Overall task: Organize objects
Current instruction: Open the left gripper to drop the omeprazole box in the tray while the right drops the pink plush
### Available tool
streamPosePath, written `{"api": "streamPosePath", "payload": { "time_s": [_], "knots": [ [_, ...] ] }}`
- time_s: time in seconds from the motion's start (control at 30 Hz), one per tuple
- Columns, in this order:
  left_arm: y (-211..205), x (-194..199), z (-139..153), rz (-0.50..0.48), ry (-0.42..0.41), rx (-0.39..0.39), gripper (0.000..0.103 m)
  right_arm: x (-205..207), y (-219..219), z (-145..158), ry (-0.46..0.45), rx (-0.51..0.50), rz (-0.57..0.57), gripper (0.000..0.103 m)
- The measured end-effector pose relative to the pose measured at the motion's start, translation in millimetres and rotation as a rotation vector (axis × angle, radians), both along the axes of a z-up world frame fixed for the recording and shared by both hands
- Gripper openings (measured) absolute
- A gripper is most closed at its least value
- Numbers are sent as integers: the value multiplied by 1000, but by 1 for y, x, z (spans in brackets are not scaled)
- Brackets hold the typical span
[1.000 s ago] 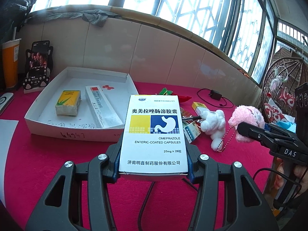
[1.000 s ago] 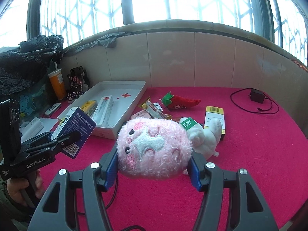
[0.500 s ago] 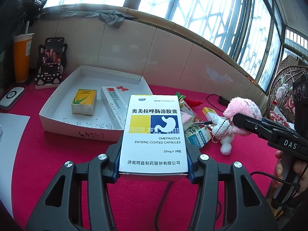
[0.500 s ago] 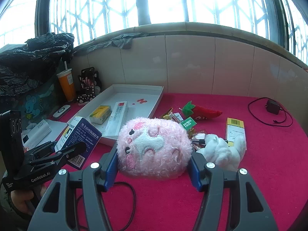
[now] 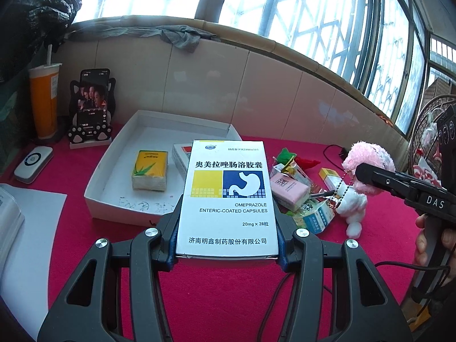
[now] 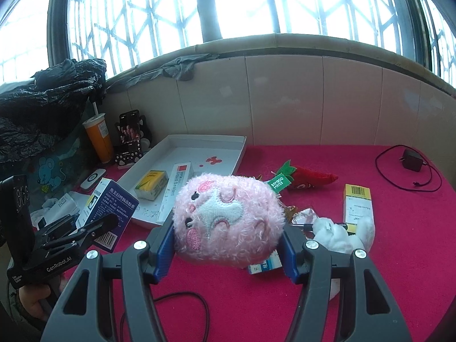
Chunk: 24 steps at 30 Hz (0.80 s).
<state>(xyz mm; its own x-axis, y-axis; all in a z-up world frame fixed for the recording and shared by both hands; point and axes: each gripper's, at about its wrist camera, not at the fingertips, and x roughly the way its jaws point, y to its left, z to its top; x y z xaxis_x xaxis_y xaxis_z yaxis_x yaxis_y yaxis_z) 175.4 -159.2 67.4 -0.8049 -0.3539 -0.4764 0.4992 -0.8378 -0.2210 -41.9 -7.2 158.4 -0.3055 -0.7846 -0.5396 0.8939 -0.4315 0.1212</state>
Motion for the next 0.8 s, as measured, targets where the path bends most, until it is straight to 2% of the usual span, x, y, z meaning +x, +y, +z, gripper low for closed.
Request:
{"api": "streamPosePath", "payload": {
  "time_s": [0.13,0.27,0.5,0.67,0.8],
  "knots": [
    [-12,-2,9,9,-24,-29,50,5,-22,-1,9,23,35,62],
    [-30,-6,21,20,-33,-25,50,9,-43,1,18,32,70,62],
    [-82,-22,50,50,-26,-40,50,-2,-90,0,-94,59,114,62],
    [-104,-46,45,69,-85,-80,51,-10,-125,-10,-140,80,101,62],
    [-118,-65,30,96,-118,-68,51,-19,-147,-21,-139,97,60,62]
  ]
}}
